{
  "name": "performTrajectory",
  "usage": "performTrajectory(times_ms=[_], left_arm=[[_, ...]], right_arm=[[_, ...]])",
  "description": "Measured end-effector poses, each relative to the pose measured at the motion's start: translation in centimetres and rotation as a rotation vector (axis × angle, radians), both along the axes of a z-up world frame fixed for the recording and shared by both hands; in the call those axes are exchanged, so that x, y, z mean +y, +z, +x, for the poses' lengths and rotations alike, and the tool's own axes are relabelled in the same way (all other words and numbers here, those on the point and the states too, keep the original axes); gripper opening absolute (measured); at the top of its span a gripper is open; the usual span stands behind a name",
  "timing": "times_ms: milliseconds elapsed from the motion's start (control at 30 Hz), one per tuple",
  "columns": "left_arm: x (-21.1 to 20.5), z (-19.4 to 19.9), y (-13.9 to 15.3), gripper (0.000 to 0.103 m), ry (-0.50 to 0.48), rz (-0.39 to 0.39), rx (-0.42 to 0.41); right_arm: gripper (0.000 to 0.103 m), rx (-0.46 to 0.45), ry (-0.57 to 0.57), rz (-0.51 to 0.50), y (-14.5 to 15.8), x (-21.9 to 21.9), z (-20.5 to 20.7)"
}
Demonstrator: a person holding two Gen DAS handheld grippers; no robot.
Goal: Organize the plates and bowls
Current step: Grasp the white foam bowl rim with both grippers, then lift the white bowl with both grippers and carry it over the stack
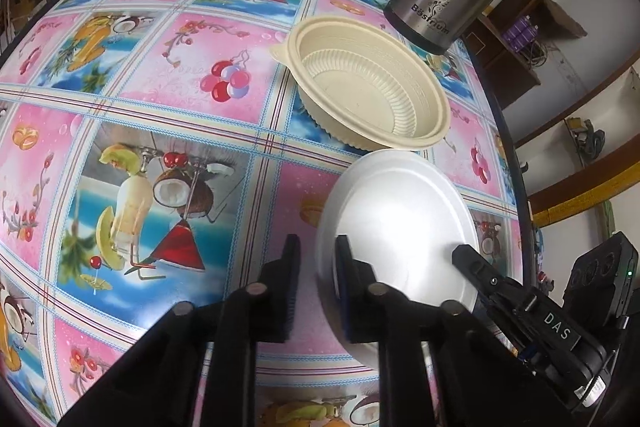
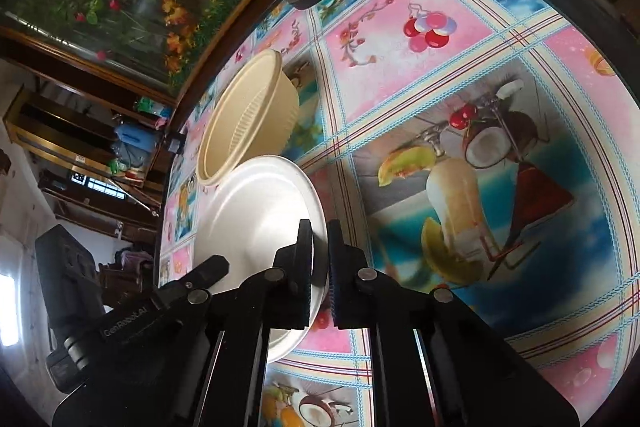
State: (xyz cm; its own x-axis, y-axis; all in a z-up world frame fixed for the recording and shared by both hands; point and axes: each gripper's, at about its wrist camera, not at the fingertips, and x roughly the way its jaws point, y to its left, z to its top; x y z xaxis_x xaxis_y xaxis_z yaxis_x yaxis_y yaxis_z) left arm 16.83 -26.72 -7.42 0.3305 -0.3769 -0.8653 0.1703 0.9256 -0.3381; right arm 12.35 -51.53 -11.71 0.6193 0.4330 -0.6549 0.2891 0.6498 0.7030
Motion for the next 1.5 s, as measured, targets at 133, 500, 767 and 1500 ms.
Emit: performTrajectory(times_ms=[133,500,767,1500], left_arm=[[-0.1,-0.1,-0.2,0.008,-0.005,0.005,-0.004],[1.3,-0.7,-0.2,0.008,-0.005,-0.005,0.009],[4.9,-2.5,-0.3,0.007,0.006,-0.017,0.027],[23.2,-10.2,5.3,0.008,0.138,-0.043,-0.121]], right_arm=[[0.005,-0.014,0.009,-0.032,0.3,0.4,0.0],[0.005,-0.011,0.038,-0.032,0.5,1.6,0.3],[0.006,-0.006,0.076,-0.048,0.5,4.7,-0.8],[0.007,-0.072,0.328,-0.15,7.5,22.9,-4.1]])
